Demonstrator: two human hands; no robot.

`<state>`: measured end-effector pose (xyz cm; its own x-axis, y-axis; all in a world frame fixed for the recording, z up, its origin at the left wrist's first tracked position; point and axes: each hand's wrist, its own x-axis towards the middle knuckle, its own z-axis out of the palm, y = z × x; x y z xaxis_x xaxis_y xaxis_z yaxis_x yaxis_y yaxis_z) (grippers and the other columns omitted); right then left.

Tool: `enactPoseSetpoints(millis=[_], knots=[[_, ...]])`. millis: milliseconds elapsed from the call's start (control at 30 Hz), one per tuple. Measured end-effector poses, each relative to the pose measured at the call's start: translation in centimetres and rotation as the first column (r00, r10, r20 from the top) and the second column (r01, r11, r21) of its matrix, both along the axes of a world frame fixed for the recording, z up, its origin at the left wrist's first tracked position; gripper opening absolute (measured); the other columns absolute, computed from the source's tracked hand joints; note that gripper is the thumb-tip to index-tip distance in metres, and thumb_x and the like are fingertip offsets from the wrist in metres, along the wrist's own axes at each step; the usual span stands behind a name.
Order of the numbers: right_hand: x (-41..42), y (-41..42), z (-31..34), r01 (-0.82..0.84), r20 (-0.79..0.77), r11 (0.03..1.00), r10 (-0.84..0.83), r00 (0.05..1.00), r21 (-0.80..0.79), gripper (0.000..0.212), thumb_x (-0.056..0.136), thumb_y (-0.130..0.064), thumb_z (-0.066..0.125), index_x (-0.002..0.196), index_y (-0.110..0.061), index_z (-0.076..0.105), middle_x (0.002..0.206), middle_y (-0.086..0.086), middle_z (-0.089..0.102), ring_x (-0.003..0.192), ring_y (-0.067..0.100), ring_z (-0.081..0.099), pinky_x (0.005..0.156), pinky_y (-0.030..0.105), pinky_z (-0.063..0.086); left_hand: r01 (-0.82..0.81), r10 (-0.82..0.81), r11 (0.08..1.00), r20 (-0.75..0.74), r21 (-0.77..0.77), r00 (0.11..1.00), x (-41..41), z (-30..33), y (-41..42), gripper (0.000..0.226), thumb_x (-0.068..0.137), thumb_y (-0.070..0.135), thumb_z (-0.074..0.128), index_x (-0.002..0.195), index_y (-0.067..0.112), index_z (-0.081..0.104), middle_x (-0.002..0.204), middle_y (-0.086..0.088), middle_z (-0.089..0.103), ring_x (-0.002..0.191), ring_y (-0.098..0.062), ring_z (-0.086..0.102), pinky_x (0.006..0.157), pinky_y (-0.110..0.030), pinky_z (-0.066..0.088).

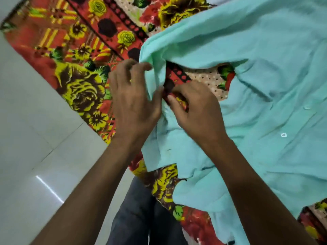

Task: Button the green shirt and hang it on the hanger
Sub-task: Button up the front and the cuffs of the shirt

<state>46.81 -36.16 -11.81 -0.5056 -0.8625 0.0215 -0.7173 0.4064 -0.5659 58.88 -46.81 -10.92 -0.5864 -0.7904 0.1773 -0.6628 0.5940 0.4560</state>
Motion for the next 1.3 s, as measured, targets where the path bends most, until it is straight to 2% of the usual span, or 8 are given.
enactPoseSetpoints(millis=[167, 333, 500, 667, 833, 1033, 1200, 1300], knots=[[2.1, 0.9, 1.2, 0.072, 0.189, 0.997, -0.076, 0.979, 0.028, 0.026, 0.097, -0.04, 0.065, 0.103, -0.016, 0.072, 0.087, -0.002, 0.062, 0.078, 0.018, 0.06, 0.071, 0.041, 0.052, -0.121, 0.136, 0.955, -0.039, 0.272, 0.99, 2.3, -0.1, 1.9, 0.051, 0.099, 0.046, 0.062, 0.131, 0.007, 0.054, 0.111, -0.007, 0.061, 0.1, -0.024, 0.056, 0.083, -0.034, 0.044], [2.5, 1.8, 2.1, -0.004, 0.227, 0.993, -0.022, 0.974, 0.116, 0.031, 0.087, -0.038, 0.077, 0.11, -0.018, 0.068, 0.09, -0.005, 0.062, 0.081, 0.016, 0.056, 0.073, 0.04, 0.052, -0.08, 0.098, 0.938, -0.038, 0.339, 0.994, 4.0, 0.1, 3.4, 0.061, 0.093, 0.04, 0.069, 0.14, 0.008, 0.049, 0.121, -0.009, 0.058, 0.109, -0.024, 0.056, 0.09, -0.039, 0.049], [6.0, 4.2, 2.4, 0.084, -0.104, 0.996, -0.086, 0.991, -0.024, 0.023, 0.087, -0.017, 0.078, 0.102, -0.009, 0.063, 0.101, 0.008, 0.06, 0.095, 0.03, 0.054, 0.081, 0.038, 0.047, 0.002, -0.003, 0.975, 0.004, 0.222, 1.0, 6.1, -0.2, 5.2, 0.046, 0.089, 0.031, 0.073, 0.124, 0.007, 0.058, 0.119, -0.012, 0.055, 0.109, -0.026, 0.051, 0.088, -0.022, 0.035], [9.4, 7.8, 1.2, 0.054, -0.034, 0.998, -0.055, 0.998, -0.026, 0.017, 0.093, -0.024, 0.072, 0.093, -0.008, 0.067, 0.091, 0.008, 0.063, 0.087, 0.03, 0.056, 0.077, 0.044, 0.049, 0.097, -0.09, 0.983, -0.056, 0.157, 0.994, 7.9, -0.5, 7.4, 0.008, 0.09, 0.012, 0.073, 0.098, 0.008, 0.071, 0.098, -0.008, 0.059, 0.097, -0.025, 0.051, 0.079, -0.035, 0.042], [11.6, 9.1, 1.0, 0.055, -0.072, 0.989, -0.046, 0.996, 0.134, 0.035, 0.089, -0.033, 0.068, 0.116, -0.011, 0.068, 0.105, 0.01, 0.063, 0.098, 0.033, 0.059, 0.084, 0.048, 0.05, 0.152, -0.139, 0.976, -0.092, 0.156, 0.986, 9.5, -0.9, 9.0, 0.006, 0.093, 0.01, 0.07, 0.097, 0.008, 0.075, 0.095, -0.006, 0.066, 0.095, -0.026, 0.051, 0.08, -0.038, 0.043], [12.8, 8.3, 1.1, 0.234, -0.149, 0.972, -0.227, 0.962, 0.034, 0.016, 0.095, -0.02, 0.062, 0.102, -0.01, 0.073, 0.095, 0.008, 0.068, 0.088, 0.029, 0.063, 0.076, 0.041, 0.051, 0.163, -0.158, 0.98, -0.051, 0.115, 0.986, 10.1, -0.7, 9.4, 0.01, 0.095, 0.014, 0.07, 0.1, 0.01, 0.077, 0.1, -0.009, 0.065, 0.1, -0.028, 0.051, 0.079, -0.042, 0.045], [11.9, 8.3, 1.4, 0.429, 0.118, 0.903, -0.424, 0.898, -0.017, 0.01, 0.093, -0.02, 0.062, 0.093, -0.014, 0.07, 0.081, -0.002, 0.067, 0.077, 0.016, 0.062, 0.072, 0.033, 0.051, 0.224, -0.224, 0.969, -0.006, 0.104, 0.975, 9.6, -0.7, 9.7, 0.014, 0.094, 0.013, 0.067, 0.101, 0.012, 0.079, 0.098, -0.007, 0.065, 0.095, -0.03, 0.052, 0.075, -0.045, 0.044], [11.6, 8.6, 1.5, 0.427, 0.202, 0.904, -0.417, 0.887, -0.009, 0.01, 0.095, -0.024, 0.065, 0.093, -0.015, 0.068, 0.08, -0.006, 0.066, 0.075, 0.01, 0.06, 0.072, 0.027, 0.052, 0.238, -0.24, 0.962, 0.001, 0.131, 0.971, 9.3, -0.8, 10.2, 0.015, 0.091, 0.017, 0.068, 0.099, 0.013, 0.079, 0.091, -0.006, 0.065, 0.089, -0.029, 0.051, 0.074, -0.046, 0.043]])
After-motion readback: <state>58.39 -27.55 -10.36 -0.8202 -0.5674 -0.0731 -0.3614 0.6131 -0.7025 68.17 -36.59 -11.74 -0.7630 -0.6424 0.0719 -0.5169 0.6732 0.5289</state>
